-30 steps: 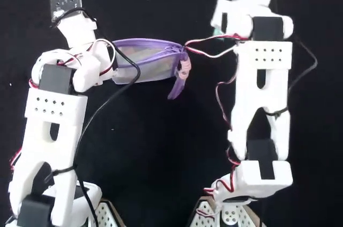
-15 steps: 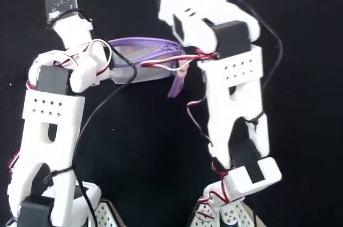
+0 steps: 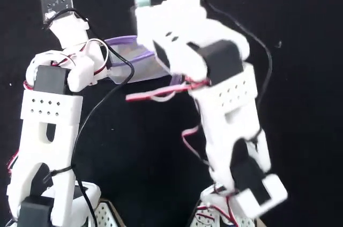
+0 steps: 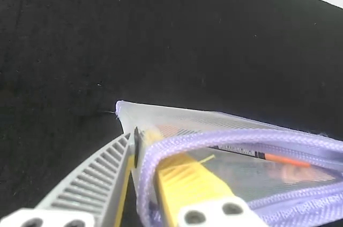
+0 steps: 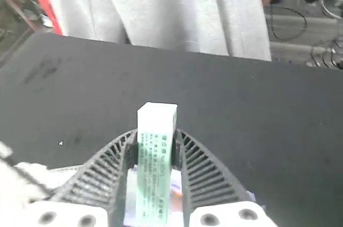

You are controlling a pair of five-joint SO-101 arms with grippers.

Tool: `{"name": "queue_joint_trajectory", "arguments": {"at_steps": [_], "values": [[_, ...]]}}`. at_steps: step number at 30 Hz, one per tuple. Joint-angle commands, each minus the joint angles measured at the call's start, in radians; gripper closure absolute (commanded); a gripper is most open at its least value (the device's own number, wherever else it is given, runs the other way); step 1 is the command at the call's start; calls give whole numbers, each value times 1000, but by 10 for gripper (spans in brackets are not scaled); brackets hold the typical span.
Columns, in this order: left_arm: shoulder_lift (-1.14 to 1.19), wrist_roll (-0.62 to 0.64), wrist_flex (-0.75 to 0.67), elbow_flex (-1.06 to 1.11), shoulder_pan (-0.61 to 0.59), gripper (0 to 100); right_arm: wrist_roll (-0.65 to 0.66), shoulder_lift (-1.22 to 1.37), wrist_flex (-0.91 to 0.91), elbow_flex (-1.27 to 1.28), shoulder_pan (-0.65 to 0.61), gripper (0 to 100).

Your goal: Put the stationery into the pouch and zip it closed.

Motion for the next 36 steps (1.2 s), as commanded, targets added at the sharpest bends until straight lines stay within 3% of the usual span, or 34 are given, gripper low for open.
{"name": "queue_joint_trajectory", "arguments": {"at_steps": [1, 10, 18, 28, 36], "values": [[3, -3, -8, 10, -21, 973, 9, -189, -138, 165, -18, 988], [3, -3, -6, 12, -21, 973, 9, -570, -789, 835, -17, 987], [3, -3, -6, 12, -21, 973, 9, -682, -1270, 1210, -18, 987], [3, -2, -9, 25, -21, 973, 18, -601, -1447, 1408, -17, 987], [3, -2, -9, 25, -21, 973, 170, -481, -1631, 1495, -12, 987]]}}
